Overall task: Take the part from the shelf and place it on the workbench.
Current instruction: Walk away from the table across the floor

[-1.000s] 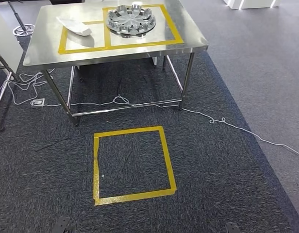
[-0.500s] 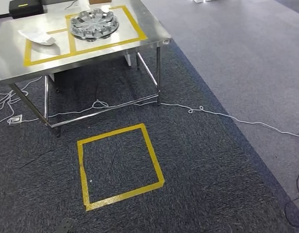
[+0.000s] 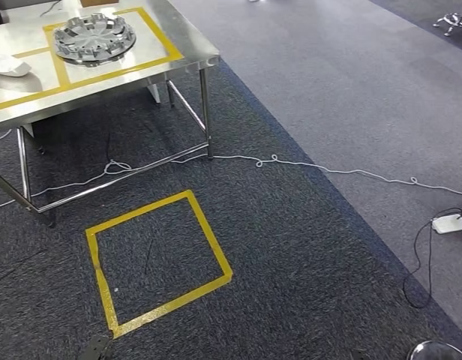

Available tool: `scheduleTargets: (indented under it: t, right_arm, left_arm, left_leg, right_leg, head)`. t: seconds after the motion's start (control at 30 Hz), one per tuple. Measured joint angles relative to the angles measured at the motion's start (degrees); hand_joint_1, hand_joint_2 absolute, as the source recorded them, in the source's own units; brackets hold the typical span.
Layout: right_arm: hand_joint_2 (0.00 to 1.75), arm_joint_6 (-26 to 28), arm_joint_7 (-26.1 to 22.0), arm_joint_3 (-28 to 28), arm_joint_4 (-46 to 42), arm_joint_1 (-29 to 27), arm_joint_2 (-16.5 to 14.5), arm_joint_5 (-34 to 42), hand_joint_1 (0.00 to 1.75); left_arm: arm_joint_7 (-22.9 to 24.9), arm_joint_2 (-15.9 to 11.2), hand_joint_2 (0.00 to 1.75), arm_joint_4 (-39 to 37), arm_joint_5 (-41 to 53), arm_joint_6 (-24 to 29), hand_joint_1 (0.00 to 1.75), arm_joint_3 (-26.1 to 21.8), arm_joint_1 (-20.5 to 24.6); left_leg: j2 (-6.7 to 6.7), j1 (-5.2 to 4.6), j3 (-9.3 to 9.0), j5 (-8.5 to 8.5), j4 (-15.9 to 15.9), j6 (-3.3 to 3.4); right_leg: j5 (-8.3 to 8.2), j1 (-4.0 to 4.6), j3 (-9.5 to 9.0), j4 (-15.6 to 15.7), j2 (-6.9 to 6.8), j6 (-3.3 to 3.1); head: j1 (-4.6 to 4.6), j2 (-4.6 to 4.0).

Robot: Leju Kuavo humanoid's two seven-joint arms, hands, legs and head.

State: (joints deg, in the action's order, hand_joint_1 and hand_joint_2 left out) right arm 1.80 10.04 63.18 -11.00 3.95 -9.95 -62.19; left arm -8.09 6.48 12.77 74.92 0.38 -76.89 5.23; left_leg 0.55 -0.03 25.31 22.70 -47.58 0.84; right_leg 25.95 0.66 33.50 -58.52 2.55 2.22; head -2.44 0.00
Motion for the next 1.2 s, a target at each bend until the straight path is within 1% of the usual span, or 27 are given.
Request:
scheduleTargets:
  t: [0.03, 0.07, 0.1, 0.13, 0.17, 0.2, 0.23, 0.3, 0.33, 0.4, 0.47, 0.53, 0.57, 0.6, 0.63, 0.67, 0.7, 0.77, 0.83, 0.9, 0.93, 1.0, 1.03, 1.1, 1.13, 1.17, 1.2]
  right_arm:
    - [0.0, -0.01, -0.01, -0.01, 0.01, 0.12, -0.01, -0.02, 0.0]
    - [0.0, -0.01, -0.01, -0.01, 0.01, 0.15, -0.01, -0.03, 0.0]
    - [0.0, -0.01, -0.01, -0.01, 0.01, 0.1, -0.01, -0.04, 0.0]
    - [0.0, -0.01, -0.01, -0.01, 0.01, 0.01, 0.01, -0.06, 0.0]
    - [0.0, -0.01, -0.01, 0.0, 0.01, -0.06, 0.02, -0.06, 0.0]
    - [0.0, -0.01, -0.01, 0.01, 0.01, -0.06, 0.03, -0.07, 0.0]
    - [0.0, -0.01, -0.01, 0.01, 0.01, 0.0, 0.01, -0.07, 0.0]
    - [0.0, -0.02, -0.02, 0.01, 0.03, 0.25, -0.08, -0.08, 0.0]
    - [0.0, -0.02, -0.03, 0.01, 0.04, 0.31, -0.12, -0.08, 0.0]
    - [0.0, -0.01, -0.03, 0.01, 0.05, 0.22, -0.13, -0.09, 0.0]
    - [0.0, 0.02, -0.03, 0.01, 0.05, 0.18, -0.09, -0.1, 0.0]
    - [0.0, 0.02, -0.04, 0.01, 0.05, 0.4, -0.07, -0.12, 0.0]
    - [0.0, 0.02, -0.04, 0.01, 0.05, 0.48, -0.06, -0.12, 0.0]
    - [0.0, 0.01, -0.05, 0.01, 0.05, 0.45, -0.06, -0.12, 0.0]
    - [0.0, 0.01, -0.05, 0.01, 0.05, 0.37, -0.06, -0.11, 0.0]
    - [0.0, 0.01, -0.06, 0.01, 0.05, 0.29, -0.06, -0.12, 0.0]
    - [0.0, 0.01, -0.07, 0.01, 0.05, 0.25, -0.06, -0.13, 0.0]
    - [0.0, 0.01, -0.09, 0.01, 0.05, 0.34, -0.06, -0.13, 0.0]
    - [0.0, 0.01, -0.1, 0.01, 0.05, 0.42, -0.06, -0.14, 0.0]
    - [0.0, 0.01, -0.11, 0.01, 0.05, 0.13, -0.03, -0.15, 0.0]
    - [0.0, 0.01, -0.12, 0.02, 0.05, -0.07, -0.01, -0.15, 0.0]
    - [0.0, -0.01, -0.12, 0.02, 0.06, -0.06, 0.01, -0.15, 0.0]
    - [0.0, -0.02, -0.13, 0.02, 0.07, 0.12, -0.02, -0.15, 0.0]
    - [0.0, -0.03, -0.16, -0.01, 0.07, 0.35, -0.03, -0.15, 0.0]
    - [0.0, -0.03, -0.17, -0.01, 0.07, 0.28, -0.02, -0.15, 0.0]
    - [0.0, -0.03, -0.17, 0.01, 0.07, 0.17, -0.01, -0.15, 0.0]
    - [0.0, -0.03, -0.17, 0.02, 0.07, 0.09, 0.01, -0.15, 0.0]
  left_arm:
    - [0.0, -0.03, 0.0, -0.01, 0.01, -0.01, 0.0, 0.02, -0.11]
    - [0.0, -0.05, 0.0, -0.01, 0.01, -0.01, 0.0, 0.02, -0.2]
    - [0.01, -0.06, 0.0, -0.01, 0.01, -0.01, 0.0, 0.02, -0.26]
    - [0.01, -0.05, 0.0, -0.01, 0.01, -0.02, 0.0, 0.03, -0.26]
    - [0.01, -0.03, 0.0, -0.01, 0.0, -0.03, 0.0, 0.04, -0.25]
    - [0.01, 0.0, 0.0, -0.01, 0.0, -0.04, 0.0, 0.05, -0.24]
    - [0.01, -0.03, 0.0, -0.01, 0.0, -0.05, 0.0, 0.07, -0.22]
    - [0.01, -0.16, 0.0, -0.01, 0.0, -0.03, 0.0, 0.09, -0.17]
    - [0.01, -0.24, 0.0, -0.01, -0.01, -0.01, 0.0, 0.1, -0.11]
    - [0.02, -0.24, 0.0, -0.01, -0.01, 0.03, 0.0, 0.14, 0.09]
    - [0.02, -0.14, 0.0, -0.02, 0.0, 0.03, 0.0, 0.2, 0.22]
    - [0.01, -0.09, 0.0, -0.03, -0.01, 0.04, 0.0, 0.22, 0.09]
    - [0.02, -0.11, 0.0, -0.03, -0.01, 0.05, 0.0, 0.22, -0.04]
    - [0.02, -0.14, 0.0, -0.03, -0.01, 0.05, 0.0, 0.22, -0.15]
    - [0.02, -0.15, 0.0, -0.03, -0.01, 0.05, 0.0, 0.22, -0.22]
    - [0.02, -0.15, 0.0, -0.03, -0.01, 0.05, 0.0, 0.22, -0.24]
    - [0.02, -0.15, 0.0, -0.03, -0.01, 0.05, 0.0, 0.22, -0.23]
    - [0.02, -0.16, 0.0, -0.03, -0.01, 0.05, 0.0, 0.22, -0.17]
    - [0.02, -0.15, 0.0, -0.05, -0.02, 0.05, 0.0, 0.22, -0.09]
    - [0.02, -0.09, 0.0, -0.07, -0.05, 0.05, 0.0, 0.26, 0.09]
    - [0.02, -0.04, 0.0, -0.07, -0.07, 0.05, 0.0, 0.28, 0.2]
    - [0.04, -0.01, 0.0, -0.07, -0.13, 0.09, 0.0, 0.33, 0.2]
    - [0.06, -0.07, 0.0, -0.07, -0.15, 0.1, 0.0, 0.34, 0.05]
    - [0.15, -0.16, 0.0, -0.07, -0.16, 0.12, 0.0, 0.35, -0.22]
    - [0.17, -0.19, 0.0, -0.07, -0.16, 0.12, 0.0, 0.36, -0.25]
    - [0.2, -0.18, 0.0, -0.07, -0.16, 0.12, 0.0, 0.37, -0.24]
    - [0.2, -0.16, 0.0, -0.08, -0.16, 0.12, 0.0, 0.38, -0.21]
  left_leg:
    - [-0.79, 0.0, 0.04, 0.02, -0.02, 0.09]
    - [-1.56, 0.0, 0.05, 0.06, -0.04, 0.07]
    - [-2.29, 0.0, 0.03, 0.12, -0.07, 0.0]
    - [-2.97, 0.03, -0.05, 0.21, -0.09, -0.12]
    - [-3.61, 0.08, -0.18, 0.33, -0.1, -0.28]
    - [-4.28, 0.18, -0.42, 0.49, -0.1, -0.52]
    - [-4.92, 0.15, -0.68, 0.71, -0.12, -0.84]
    - [-5.99, -0.04, -1.05, 1.15, -0.24, -1.49]
    - [-6.45, -0.18, -1.15, 1.29, -0.3, -1.74]
    - [-7.22, -0.1, -1.32, 1.55, -0.39, -2.19]
    - [-5.46, 0.17, -0.38, 3.58, -2.82, -2.7]
    - [-2.39, 0.3, 3.34, 7.91, -10.63, -2.98]
    - [-1.56, 0.31, 5.86, 9.95, -15.54, -3.01]
    - [-1.23, 0.31, 7.84, 10.98, -19.15, -2.98]
    - [-1.09, 0.33, 8.89, 10.73, -20.65, -2.91]
    - [-0.97, 0.37, 8.75, 9.23, -19.68, -2.83]
    - [-0.61, 0.43, 7.36, 6.84, -16.31, -2.75]
    - [1.99, 0.73, 3.51, 2.51, -7.52, -2.69]
    - [4.13, 0.9, 1.44, 1.0, -2.61, -2.57]
    - [3.46, 0.82, 1.22, 0.9, -2.0, -2.0]
    - [2.83, 0.77, 1.16, 0.84, -1.95, -1.6]
    - [1.24, 0.7, 1.09, 0.67, -1.87, -0.85]
    - [0.39, 0.56, 1.08, 0.69, -1.89, -0.64]
    - [-1.46, 0.29, 1.06, 0.83, -1.93, -0.41]
    - [-2.27, 0.21, 1.0, 0.91, -1.95, -0.37]
    - [-3.02, 0.15, 0.89, 1.02, -1.95, -0.38]
    - [-3.74, 0.13, 0.7, 1.15, -1.96, -0.47]
  right_leg:
    - [2.44, -0.16, 2.38, -5.04, -1.33, 0.32]
    - [4.12, -0.38, 4.42, -9.33, -1.87, 0.59]
    - [4.83, -0.59, 5.65, -12.02, -2.09, 0.8]
    - [4.26, -0.76, 5.53, -11.94, -2.21, 0.94]
    - [2.78, -0.89, 4.23, -9.52, -2.39, 1.04]
    - [0.58, -0.96, 1.71, -4.9, -3.02, 1.13]
    - [-1.37, -0.97, -1.13, 0.24, -4.36, 1.27]
    - [-3.51, -0.89, -4.91, 6.96, -6.07, 0.88]
    - [-3.55, -0.78, -5.3, 7.81, -6.2, 0.52]
    - [-3.6, -0.69, -4.98, 7.79, -4.78, -0.47]
    - [-3.89, -0.77, -4.91, 8.03, -3.51, -1.3]
    - [-4.2, -0.84, -4.77, 8.2, -2.18, -1.83]
    - [-4.27, -0.84, -4.61, 8.2, -1.37, -1.94]
    - [-4.32, -0.84, -4.52, 8.19, -0.53, -1.97]
    - [-4.36, -0.86, -4.5, 8.17, 0.34, -1.95]
    - [-4.42, -0.9, -4.51, 8.15, 1.22, -1.86]
    - [-4.49, -1.0, -4.55, 8.13, 2.12, -1.7]
    - [-4.6, -1.14, -4.41, 7.94, 3.9, -1.11]
    - [-4.61, -1.19, -3.94, 7.77, 5.42, -0.38]
    - [-4.6, -1.38, -3.47, 7.83, 6.36, 0.27]
    - [-4.27, -1.42, -3.17, 7.41, 5.46, 0.51]
    - [-1.4, -1.32, -1.07, 2.86, 1.61, 0.85]
    - [1.0, -1.26, 1.0, -1.53, -0.49, 0.98]
    - [4.92, -1.3, 5.24, -10.49, -1.99, 1.2]
    - [5.34, -1.3, 6.15, -12.57, -2.12, 1.19]
    - [4.54, -1.27, 5.73, -11.93, -2.19, 1.11]
    - [2.78, -1.19, 4.0, -8.73, -2.49, 0.95]
  head:
    - [-0.24, 0.0]
    - [-0.26, 0.0]
    - [-0.27, 0.0]
    - [-0.27, 0.0]
    - [-0.27, 0.0]
    - [-0.26, 0.0]
    - [-0.29, 0.0]
    - [-0.24, 0.0]
    - [-0.13, 0.0]
    - [0.14, 0.0]
    - [0.22, 0.0]
    - [0.4, 0.0]
    - [0.49, 0.0]
    - [0.55, 0.0]
    - [0.57, 0.0]
    - [0.57, 0.0]
    - [0.56, 0.0]
    - [0.65, 0.0]
    - [0.8, 0.01]
    - [0.94, 0.01]
    - [0.95, 0.0]
    - [0.57, 0.0]
    - [0.36, 0.0]
    - [0.18, 0.0]
    - [0.17, 0.0]
    - [0.17, 0.0]
    - [0.17, 0.0]
